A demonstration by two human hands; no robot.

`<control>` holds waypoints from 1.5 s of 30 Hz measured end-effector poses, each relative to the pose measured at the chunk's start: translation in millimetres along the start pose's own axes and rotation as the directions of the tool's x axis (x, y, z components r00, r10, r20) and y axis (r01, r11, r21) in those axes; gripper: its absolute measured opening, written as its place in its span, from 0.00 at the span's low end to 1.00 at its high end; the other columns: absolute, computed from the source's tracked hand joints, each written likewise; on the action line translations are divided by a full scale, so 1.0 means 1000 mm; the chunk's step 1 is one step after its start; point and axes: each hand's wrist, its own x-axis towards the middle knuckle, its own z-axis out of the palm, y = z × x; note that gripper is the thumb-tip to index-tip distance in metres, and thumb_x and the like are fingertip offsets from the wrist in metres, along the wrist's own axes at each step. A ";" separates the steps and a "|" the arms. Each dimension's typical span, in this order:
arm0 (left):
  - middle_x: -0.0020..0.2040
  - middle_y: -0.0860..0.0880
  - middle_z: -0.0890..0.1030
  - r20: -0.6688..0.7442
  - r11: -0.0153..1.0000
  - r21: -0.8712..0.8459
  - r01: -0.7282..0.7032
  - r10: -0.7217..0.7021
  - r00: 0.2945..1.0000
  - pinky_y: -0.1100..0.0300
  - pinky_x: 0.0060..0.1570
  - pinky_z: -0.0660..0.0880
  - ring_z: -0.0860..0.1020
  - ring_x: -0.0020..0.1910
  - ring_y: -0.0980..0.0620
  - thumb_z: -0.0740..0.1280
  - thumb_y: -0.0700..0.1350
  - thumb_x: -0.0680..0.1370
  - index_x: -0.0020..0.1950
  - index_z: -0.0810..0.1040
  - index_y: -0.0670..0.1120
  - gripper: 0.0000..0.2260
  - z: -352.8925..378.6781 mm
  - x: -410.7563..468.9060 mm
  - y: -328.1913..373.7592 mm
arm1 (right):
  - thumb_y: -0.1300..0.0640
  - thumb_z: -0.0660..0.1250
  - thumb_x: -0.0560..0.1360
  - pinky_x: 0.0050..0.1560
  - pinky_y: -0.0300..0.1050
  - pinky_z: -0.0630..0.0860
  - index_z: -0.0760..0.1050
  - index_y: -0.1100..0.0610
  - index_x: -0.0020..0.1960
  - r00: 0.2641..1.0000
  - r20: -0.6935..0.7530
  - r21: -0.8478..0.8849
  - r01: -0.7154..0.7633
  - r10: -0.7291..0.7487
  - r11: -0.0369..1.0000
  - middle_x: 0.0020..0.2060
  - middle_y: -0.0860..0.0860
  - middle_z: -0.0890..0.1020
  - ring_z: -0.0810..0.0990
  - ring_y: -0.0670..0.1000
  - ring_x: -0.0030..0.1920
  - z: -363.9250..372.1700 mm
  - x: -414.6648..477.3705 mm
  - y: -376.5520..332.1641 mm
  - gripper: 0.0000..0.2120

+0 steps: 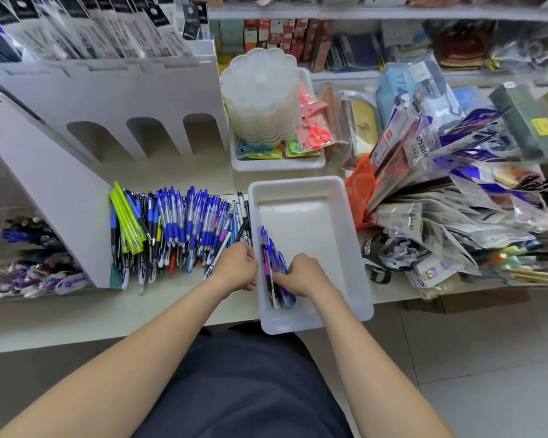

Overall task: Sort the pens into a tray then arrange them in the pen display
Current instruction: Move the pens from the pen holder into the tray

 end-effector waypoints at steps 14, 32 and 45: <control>0.44 0.45 0.85 -0.067 0.980 0.173 -0.097 0.110 0.992 0.58 0.31 0.77 0.86 0.36 0.48 0.65 0.42 0.85 0.59 0.74 0.45 0.04 -0.003 0.006 0.001 | 0.67 0.62 0.79 0.61 0.48 0.76 0.73 0.57 0.75 0.973 -0.044 0.036 0.227 -0.226 0.973 0.62 0.58 0.79 0.79 0.59 0.63 -0.015 0.031 0.001 0.25; 0.45 0.43 0.84 -0.047 0.995 0.090 -0.051 0.056 0.997 0.45 0.40 0.86 0.87 0.39 0.45 0.68 0.41 0.84 0.61 0.74 0.45 0.08 -0.004 0.016 -0.002 | 0.71 0.62 0.75 0.72 0.53 0.71 0.72 0.59 0.76 0.877 0.011 -0.099 0.479 -0.480 0.872 0.71 0.56 0.75 0.72 0.59 0.70 -0.022 0.059 -0.033 0.30; 0.46 0.45 0.84 -0.084 0.990 0.127 -0.064 0.075 0.994 0.61 0.25 0.77 0.87 0.37 0.48 0.68 0.44 0.85 0.62 0.73 0.47 0.08 -0.003 0.010 -0.001 | 0.71 0.60 0.77 0.72 0.48 0.69 0.75 0.57 0.75 0.869 -0.016 -0.067 0.492 -0.494 0.868 0.65 0.54 0.75 0.71 0.55 0.68 -0.010 0.049 -0.008 0.28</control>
